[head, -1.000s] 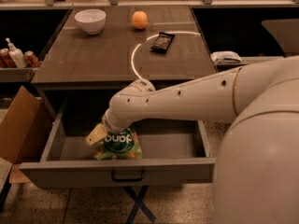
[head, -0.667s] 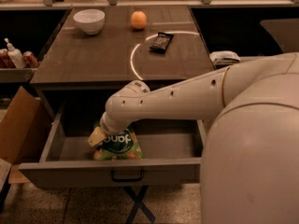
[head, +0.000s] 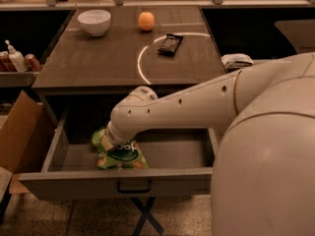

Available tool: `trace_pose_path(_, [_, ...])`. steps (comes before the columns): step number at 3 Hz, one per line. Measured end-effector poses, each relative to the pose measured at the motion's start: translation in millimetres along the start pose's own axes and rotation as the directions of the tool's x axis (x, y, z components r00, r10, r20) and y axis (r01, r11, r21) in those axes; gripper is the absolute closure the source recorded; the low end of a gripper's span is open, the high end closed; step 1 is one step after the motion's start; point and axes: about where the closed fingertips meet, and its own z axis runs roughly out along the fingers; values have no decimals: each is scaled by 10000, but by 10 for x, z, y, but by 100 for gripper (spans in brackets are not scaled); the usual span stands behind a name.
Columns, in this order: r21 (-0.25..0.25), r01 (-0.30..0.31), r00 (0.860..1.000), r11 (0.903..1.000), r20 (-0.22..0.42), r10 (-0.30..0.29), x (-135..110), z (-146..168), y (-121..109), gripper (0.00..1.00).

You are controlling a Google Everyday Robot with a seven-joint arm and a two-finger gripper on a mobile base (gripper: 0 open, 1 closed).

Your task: Pick green rice chip bag from top drawer and place on counter

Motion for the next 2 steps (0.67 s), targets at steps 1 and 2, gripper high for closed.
trace_pose_path(1, [-566, 48, 9922, 9984, 1246, 22, -162, -300, 175, 95])
trace_pose_path(2, [-1610, -97, 9511, 9869, 3033, 589, -514, -662, 404, 100])
